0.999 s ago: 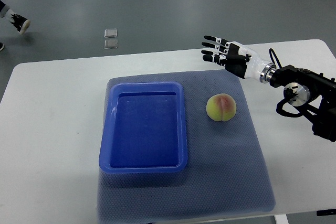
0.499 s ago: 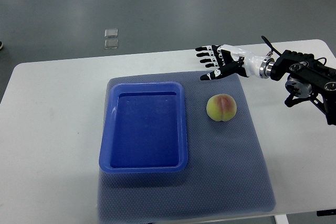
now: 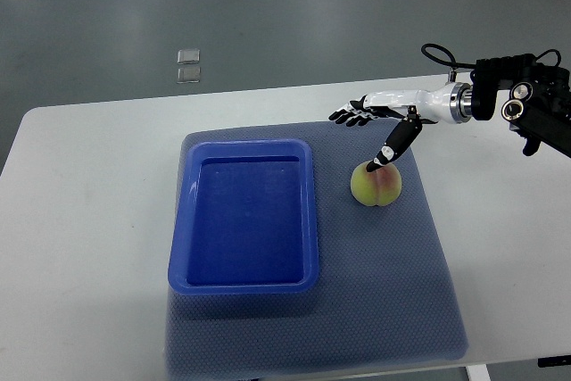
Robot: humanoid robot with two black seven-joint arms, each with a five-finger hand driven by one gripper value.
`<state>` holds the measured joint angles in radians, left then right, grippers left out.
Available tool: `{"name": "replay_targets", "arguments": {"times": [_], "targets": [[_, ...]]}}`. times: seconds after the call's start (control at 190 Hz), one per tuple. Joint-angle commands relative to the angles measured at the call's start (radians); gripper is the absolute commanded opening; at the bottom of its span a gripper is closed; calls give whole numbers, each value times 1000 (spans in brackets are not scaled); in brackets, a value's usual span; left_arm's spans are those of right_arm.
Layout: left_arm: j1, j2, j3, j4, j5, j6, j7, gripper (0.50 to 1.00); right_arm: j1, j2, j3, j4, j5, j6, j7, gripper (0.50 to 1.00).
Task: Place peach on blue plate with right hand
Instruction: 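Close the right hand fingers around the peach, then lift the peach with the right hand and carry it over the tray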
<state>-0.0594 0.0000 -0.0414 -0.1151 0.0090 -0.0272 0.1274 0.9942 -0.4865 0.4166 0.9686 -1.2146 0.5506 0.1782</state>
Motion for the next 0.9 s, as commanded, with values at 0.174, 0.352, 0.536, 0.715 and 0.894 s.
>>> {"name": "replay_targets", "arguments": {"times": [0.174, 0.352, 0.536, 0.715, 0.894], "targets": [[0, 0, 0, 0, 0, 0, 0, 1000, -16, -15, -68, 41, -82, -57, 0, 928], [1, 0, 0, 0, 0, 0, 0, 1000, -32, -14, -76, 35, -91, -98, 0, 928], [0, 0, 0, 0, 0, 0, 0, 1000, -62, -14, -104, 33, -114, -130, 0, 928], [0, 0, 0, 0, 0, 0, 0, 1000, -72, -14, -107, 33, -115, -149, 0, 928], [0, 0, 0, 0, 0, 0, 0, 1000, -77, -11, -114, 30, -134, -150, 0, 919]]}}
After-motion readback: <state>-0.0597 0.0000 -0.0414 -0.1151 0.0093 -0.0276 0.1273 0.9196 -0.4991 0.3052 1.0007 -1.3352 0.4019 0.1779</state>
